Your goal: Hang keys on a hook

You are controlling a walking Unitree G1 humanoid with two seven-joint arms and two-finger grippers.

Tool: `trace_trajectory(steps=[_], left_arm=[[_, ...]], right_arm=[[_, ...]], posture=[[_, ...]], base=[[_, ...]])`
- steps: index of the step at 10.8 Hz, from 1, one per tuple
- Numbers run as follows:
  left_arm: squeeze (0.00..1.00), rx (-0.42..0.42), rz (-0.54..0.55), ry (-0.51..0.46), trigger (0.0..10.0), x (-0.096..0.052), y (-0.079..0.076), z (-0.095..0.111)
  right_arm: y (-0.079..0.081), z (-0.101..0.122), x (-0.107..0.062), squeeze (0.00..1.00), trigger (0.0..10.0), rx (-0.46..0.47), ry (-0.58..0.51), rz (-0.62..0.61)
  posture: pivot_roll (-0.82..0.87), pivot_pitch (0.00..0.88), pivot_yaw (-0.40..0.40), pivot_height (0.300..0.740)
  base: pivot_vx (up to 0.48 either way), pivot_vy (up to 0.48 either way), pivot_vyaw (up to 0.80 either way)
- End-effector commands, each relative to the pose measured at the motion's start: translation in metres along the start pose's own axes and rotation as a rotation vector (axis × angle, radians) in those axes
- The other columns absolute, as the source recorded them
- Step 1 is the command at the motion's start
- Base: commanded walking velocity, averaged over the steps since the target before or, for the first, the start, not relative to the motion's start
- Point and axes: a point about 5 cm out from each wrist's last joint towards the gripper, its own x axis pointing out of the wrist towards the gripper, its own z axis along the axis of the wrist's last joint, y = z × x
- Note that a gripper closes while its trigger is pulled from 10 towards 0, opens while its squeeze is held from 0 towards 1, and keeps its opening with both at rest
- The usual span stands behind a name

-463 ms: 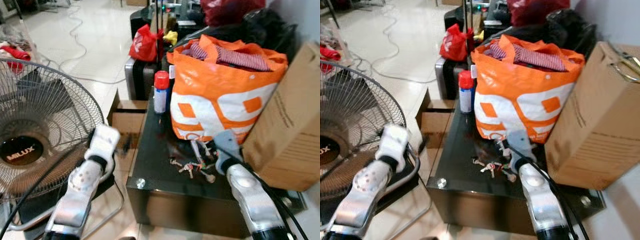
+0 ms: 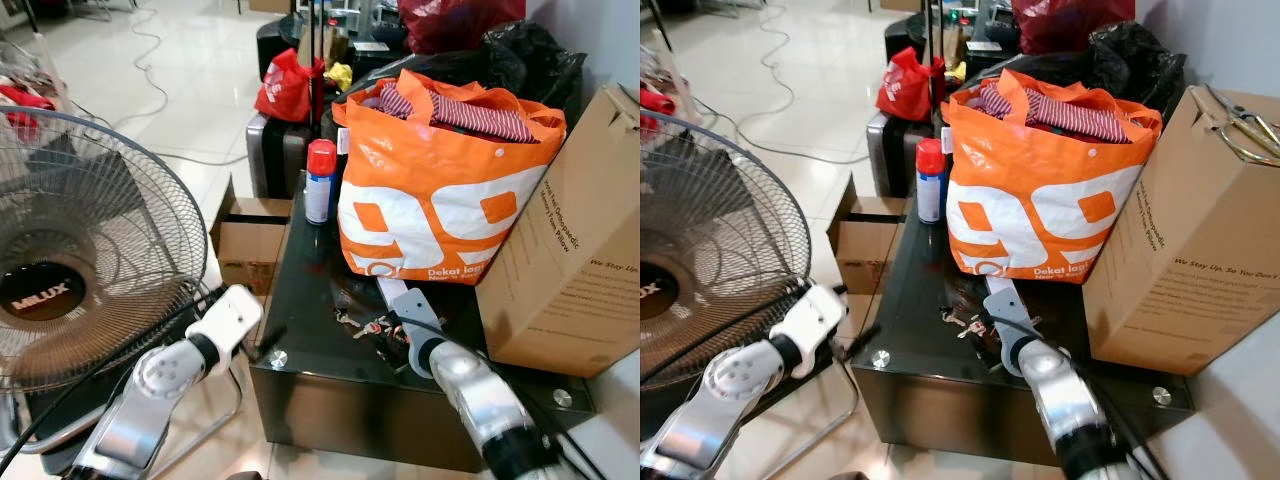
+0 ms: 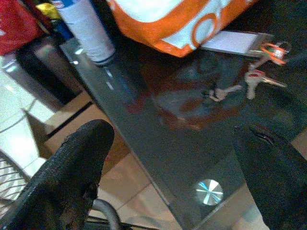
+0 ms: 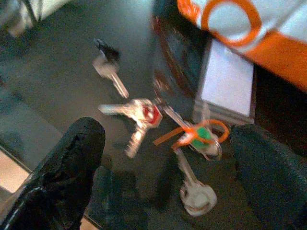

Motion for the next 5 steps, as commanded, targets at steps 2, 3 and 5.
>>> trace_trajectory(steps=[2, 3, 5], left_arm=[[0.33, -0.012, -0.059, -0.025, 10.0, -0.001, -0.002, 0.005], [0.33, -0.022, -0.069, -0.035, 10.0, -0.001, -0.003, 0.008], [0.33, -0.035, -0.121, -0.048, 10.0, -0.001, -0.008, 0.01]], right_arm=[[-0.005, -0.013, 0.005, 0.0, 10.0, 0.112, 0.104, -0.002], [-0.005, -0.015, 0.006, 0.0, 7.6, 0.161, 0.116, -0.003], [-0.016, -0.02, 0.008, 0.0, 1.6, 0.212, 0.139, -0.095]], posture=[[0.03, 0.0, -0.043, 0.74], [0.03, 0.0, -0.043, 0.74], [0.03, 0.0, -0.036, 0.74]], base=[[0.0, 0.0, 0.0], [0.0, 0.0, 0.0], [0.0, 0.0, 0.0]])
